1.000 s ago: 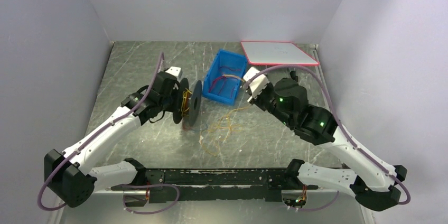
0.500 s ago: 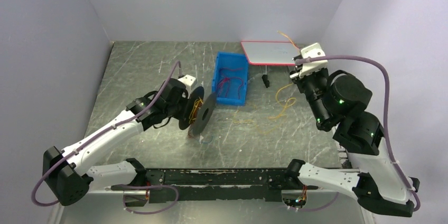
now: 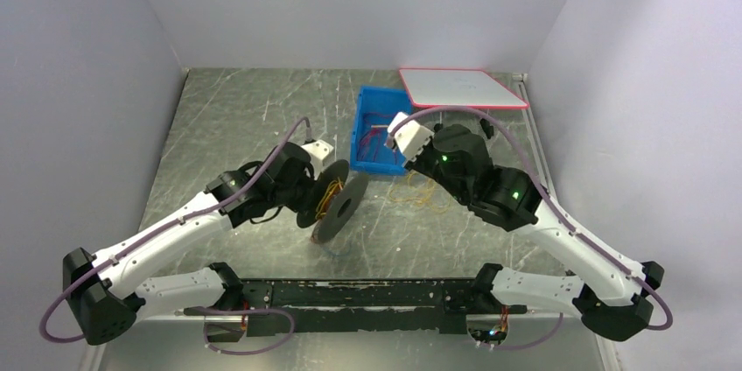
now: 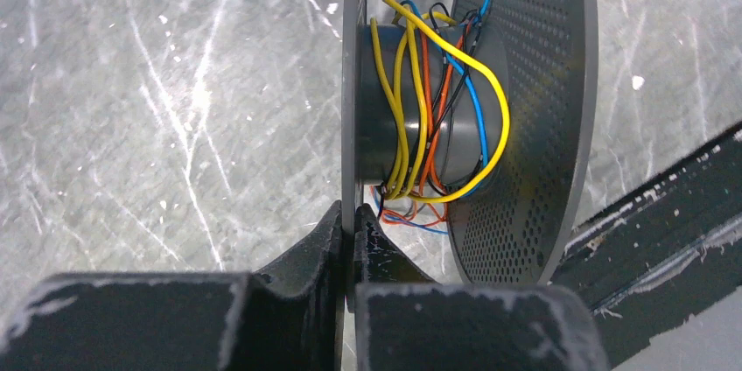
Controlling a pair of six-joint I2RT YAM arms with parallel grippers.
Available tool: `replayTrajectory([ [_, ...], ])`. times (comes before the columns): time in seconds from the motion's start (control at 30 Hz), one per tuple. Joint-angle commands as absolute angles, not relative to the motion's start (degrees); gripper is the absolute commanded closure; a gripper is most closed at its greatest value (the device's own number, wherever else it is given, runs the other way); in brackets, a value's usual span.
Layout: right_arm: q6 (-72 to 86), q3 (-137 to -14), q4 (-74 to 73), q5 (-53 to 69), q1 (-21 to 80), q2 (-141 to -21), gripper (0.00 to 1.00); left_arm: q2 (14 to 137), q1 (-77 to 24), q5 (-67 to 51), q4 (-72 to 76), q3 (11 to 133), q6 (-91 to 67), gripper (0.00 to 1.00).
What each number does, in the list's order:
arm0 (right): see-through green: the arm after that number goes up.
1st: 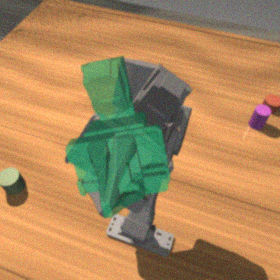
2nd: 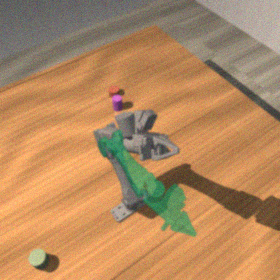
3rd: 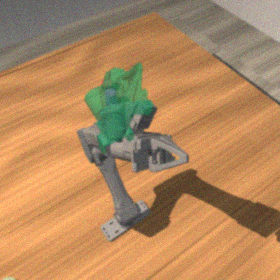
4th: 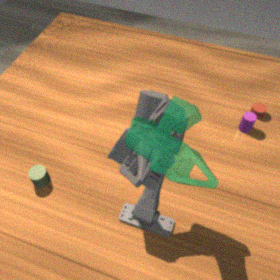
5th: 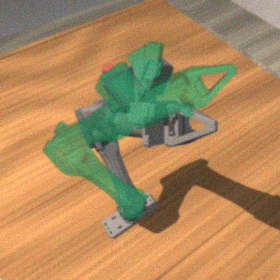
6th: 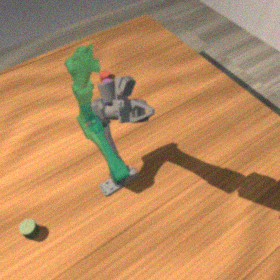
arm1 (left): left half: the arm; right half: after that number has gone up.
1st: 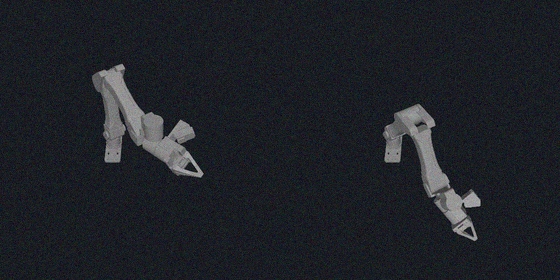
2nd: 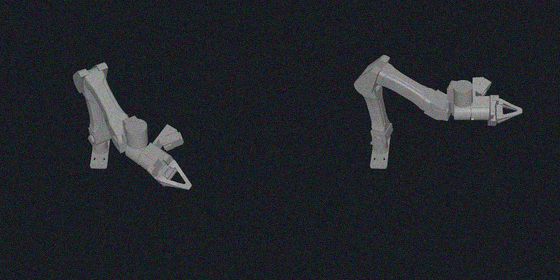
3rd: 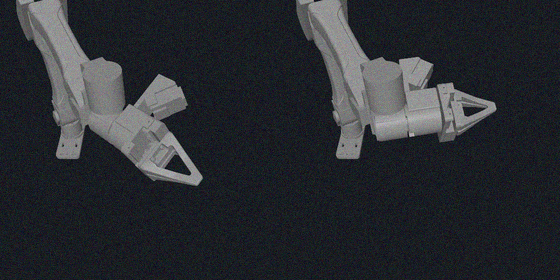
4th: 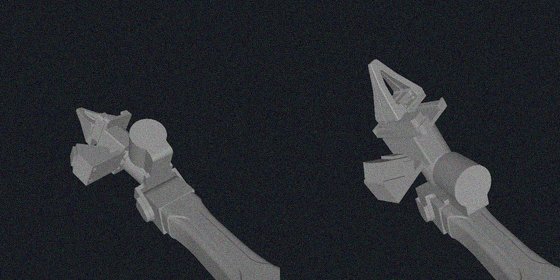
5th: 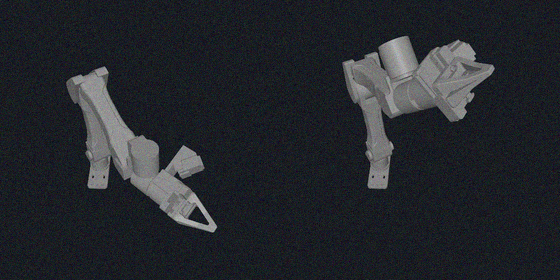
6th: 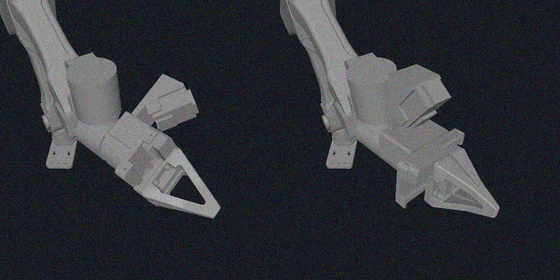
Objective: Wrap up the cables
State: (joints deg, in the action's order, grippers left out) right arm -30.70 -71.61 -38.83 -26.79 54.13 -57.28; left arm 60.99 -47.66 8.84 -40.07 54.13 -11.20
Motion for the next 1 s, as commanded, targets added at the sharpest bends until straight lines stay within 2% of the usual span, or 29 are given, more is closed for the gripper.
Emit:
replayTrajectory([
  [0.0,-33.4,-70.4,-40.1,-17.3,54.4,-58.3,1.0,59.9,-49.8,4.6,-38.8,54.1,-8.7,0.93],
  [0.4,-38.9,-67.9,-47.3,-4.2,54.4,-65.4,1.0,61.7,-50.2,3.1,-36.3,54.2,-9.5,0.91],
  [0.97,-40.9,-72.4,-40.5,-2.3,56.2,-75.0,1.0,60.5,-50.2,-0.5,-33.2,53.1,-8.8,0.69],
])
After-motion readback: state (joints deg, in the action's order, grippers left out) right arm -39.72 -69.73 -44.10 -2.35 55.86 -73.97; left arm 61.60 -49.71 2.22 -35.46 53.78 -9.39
